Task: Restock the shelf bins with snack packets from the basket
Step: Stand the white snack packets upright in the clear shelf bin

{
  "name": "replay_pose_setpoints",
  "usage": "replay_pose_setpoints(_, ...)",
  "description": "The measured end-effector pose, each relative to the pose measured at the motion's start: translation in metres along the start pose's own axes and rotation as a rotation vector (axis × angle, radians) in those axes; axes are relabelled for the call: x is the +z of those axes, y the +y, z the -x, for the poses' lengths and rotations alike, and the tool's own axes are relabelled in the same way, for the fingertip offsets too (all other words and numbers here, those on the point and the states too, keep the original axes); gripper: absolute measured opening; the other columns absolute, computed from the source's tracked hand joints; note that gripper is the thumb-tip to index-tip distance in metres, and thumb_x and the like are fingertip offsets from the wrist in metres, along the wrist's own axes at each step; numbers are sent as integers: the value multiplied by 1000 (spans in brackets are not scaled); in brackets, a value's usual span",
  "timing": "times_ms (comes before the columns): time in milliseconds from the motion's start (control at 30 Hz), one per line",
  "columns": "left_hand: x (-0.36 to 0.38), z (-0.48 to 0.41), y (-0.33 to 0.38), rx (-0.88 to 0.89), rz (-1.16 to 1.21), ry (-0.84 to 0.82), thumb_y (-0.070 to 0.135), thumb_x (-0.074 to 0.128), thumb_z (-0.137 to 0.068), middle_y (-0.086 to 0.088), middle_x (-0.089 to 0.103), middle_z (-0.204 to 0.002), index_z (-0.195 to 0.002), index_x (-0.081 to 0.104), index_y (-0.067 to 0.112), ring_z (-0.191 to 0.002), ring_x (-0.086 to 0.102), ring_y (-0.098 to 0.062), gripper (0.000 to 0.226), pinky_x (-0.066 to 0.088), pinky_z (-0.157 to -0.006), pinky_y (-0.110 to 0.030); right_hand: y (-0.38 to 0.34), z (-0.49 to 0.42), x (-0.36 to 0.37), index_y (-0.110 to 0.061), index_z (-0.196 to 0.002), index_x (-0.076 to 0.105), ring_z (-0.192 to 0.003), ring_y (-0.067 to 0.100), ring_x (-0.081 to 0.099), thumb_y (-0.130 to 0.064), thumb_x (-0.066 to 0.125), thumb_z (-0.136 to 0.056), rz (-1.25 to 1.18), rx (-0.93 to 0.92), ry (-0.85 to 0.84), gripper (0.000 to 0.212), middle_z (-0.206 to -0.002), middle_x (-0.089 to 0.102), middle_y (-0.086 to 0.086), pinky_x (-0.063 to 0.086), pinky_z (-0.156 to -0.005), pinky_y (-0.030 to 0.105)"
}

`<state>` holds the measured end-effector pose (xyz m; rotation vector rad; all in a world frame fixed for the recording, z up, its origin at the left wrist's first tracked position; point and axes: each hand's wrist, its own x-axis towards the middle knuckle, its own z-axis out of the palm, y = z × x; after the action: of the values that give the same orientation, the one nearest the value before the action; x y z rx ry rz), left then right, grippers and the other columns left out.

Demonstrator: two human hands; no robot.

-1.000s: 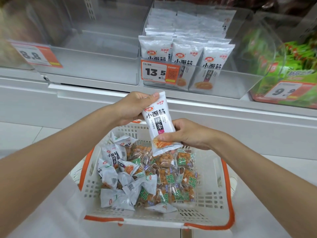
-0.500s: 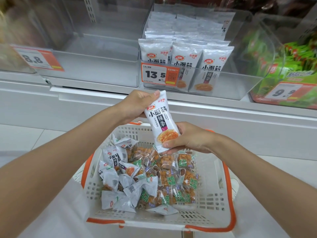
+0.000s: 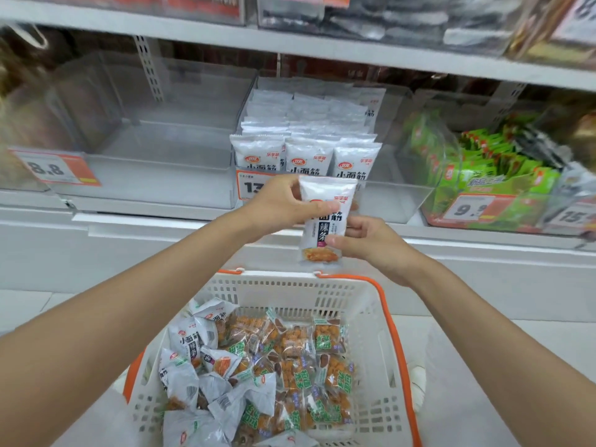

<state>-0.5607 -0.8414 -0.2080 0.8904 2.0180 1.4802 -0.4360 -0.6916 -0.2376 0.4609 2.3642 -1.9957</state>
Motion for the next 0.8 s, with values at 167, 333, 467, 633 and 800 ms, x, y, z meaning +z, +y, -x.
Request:
replay_pose_setpoints(167, 11, -18, 46, 138, -47, -63, 5, 79, -77, 2, 75, -90, -94, 72, 10, -76, 71, -2, 18, 54, -65, -16, -32, 5, -30, -14, -108, 68, -94, 11, 70, 2, 68, -86, 63, -174, 171, 27, -103, 74, 2, 53, -88, 23)
replay_pose_setpoints(333, 20, -51, 97, 272, -76, -49, 7, 79, -78, -2, 75, -99, -102, 71, 6, -89, 71, -9, 25, 58, -80, -23, -67, 5, -63, -14, -105, 66, -85, 1, 69, 8, 66, -85, 90, -411, 404, 30, -96, 72, -5, 56, -77, 22)
replay_pose_setpoints(467, 34, -84, 105, 336, -191, -79, 9, 79, -79, 0, 74, -98, -100, 71, 8, -87, 69, -3, 23, 54, -80, -18, -58, -13, -85, -25, -102, 69, -99, 13, 68, -9, 75, -82, 210, -454, 573, 27, -101, 73, -8, 53, -91, 36)
replay_pose_setpoints(633, 33, -137, 87, 282, -516, -38, 30, 71, -88, 0, 62, -129, -127, 62, 12, -120, 57, -13, 44, 43, -103, -29, -26, -73, -108, -17, -99, 71, -93, 22, 70, -7, 70, -83, 108, -219, 676, 19, -97, 75, 2, 55, -88, 49)
replay_pose_setpoints(800, 8, -193, 72, 146, -829, -17, 37, 45, -101, 1, 52, -139, -143, 45, 26, -101, 63, -22, 44, 52, -87, -32, -34, -149, -132, -6, -104, 65, -103, 29, 64, -11, 64, -89, 232, 71, 789, 16, -112, 68, 11, 53, -80, 34)
